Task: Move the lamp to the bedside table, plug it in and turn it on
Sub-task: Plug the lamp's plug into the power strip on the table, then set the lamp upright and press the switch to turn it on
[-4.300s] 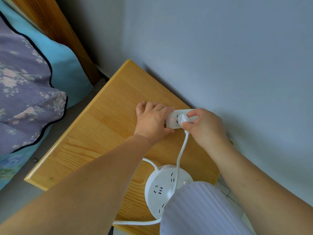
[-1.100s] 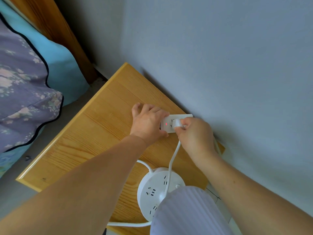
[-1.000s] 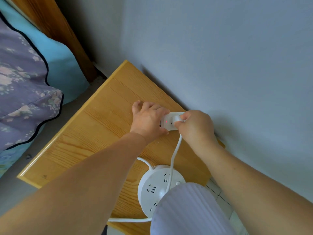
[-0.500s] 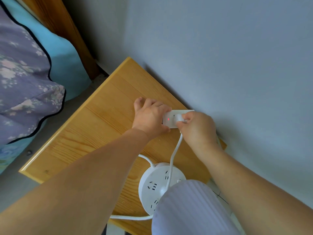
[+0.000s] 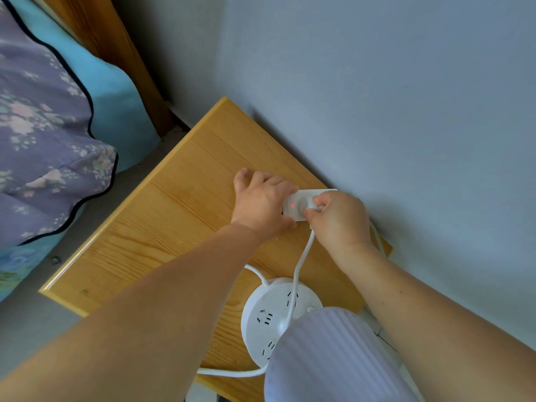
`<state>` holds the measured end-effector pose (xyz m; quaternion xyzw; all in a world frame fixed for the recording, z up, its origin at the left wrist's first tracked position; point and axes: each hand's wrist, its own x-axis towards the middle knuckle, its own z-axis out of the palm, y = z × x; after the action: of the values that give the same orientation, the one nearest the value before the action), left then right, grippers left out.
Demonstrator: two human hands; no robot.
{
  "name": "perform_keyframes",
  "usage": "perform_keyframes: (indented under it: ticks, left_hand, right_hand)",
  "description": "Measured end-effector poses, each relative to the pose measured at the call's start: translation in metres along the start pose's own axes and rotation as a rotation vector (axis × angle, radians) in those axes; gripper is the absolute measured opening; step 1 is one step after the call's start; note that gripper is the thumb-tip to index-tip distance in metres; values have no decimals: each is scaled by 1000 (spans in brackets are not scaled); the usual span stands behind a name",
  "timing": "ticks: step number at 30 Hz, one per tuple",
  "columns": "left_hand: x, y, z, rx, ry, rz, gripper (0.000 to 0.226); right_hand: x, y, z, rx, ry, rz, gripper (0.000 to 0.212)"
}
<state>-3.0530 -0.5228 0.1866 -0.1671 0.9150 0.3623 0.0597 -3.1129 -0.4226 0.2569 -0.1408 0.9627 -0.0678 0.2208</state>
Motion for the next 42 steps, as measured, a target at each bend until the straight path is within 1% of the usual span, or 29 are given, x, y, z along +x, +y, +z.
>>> perform_keyframes:
  ticks: [3,6,11,14,17,19,20,22,24,26,29,32,34,38,42]
  left_hand:
    - [0,-1,2,-3,21,3,63]
    - [-1,-1,3,-11,43,8,63]
    - [-1,-2,4,35,63,27,62]
    - [-3,3,2,90,8,16,63]
    - [-10,8,-4,181,-67,6,68]
    - [-18,8,-11,235,-86,-19,80]
    - [-24,7,-16,244,-74,-33,83]
    - [-38,5,-23,214,-23,-66,76]
    - [-52,7,-29,139,27,-117,61]
    - [-67,14,-34,75,49,-166,49]
    - [-88,29,-37,-30,95,-186,36]
    - [-110,44,-40,-98,169,-201,25]
    - [-125,50,-41,-107,215,-217,22]
    - [-158,56,-35,-55,270,-281,22]
    - [-195,61,-15,-4,316,-384,22]
  right_hand:
    - [3,-2,2,-25,-1,26,26]
    - [5,-3,1,-34,-12,60,24]
    - [6,-6,2,-75,-47,87,26]
    - [8,-6,-2,-45,-105,109,34]
    - [5,0,-14,-21,-226,43,47]
    - [-1,6,-27,80,-202,43,54]
    - [-5,11,-35,152,-152,58,54]
    - [-14,21,-48,262,-45,68,44]
    - [-23,34,-59,385,4,109,32]
    - [-38,43,-64,535,-2,171,26]
    - [-63,55,-62,635,-29,198,16]
    - [-92,66,-56,673,-76,172,17]
    - [-108,76,-52,706,-132,150,17]
    - [-132,106,-45,761,-232,111,20]
    - [-154,141,-33,736,-252,33,24]
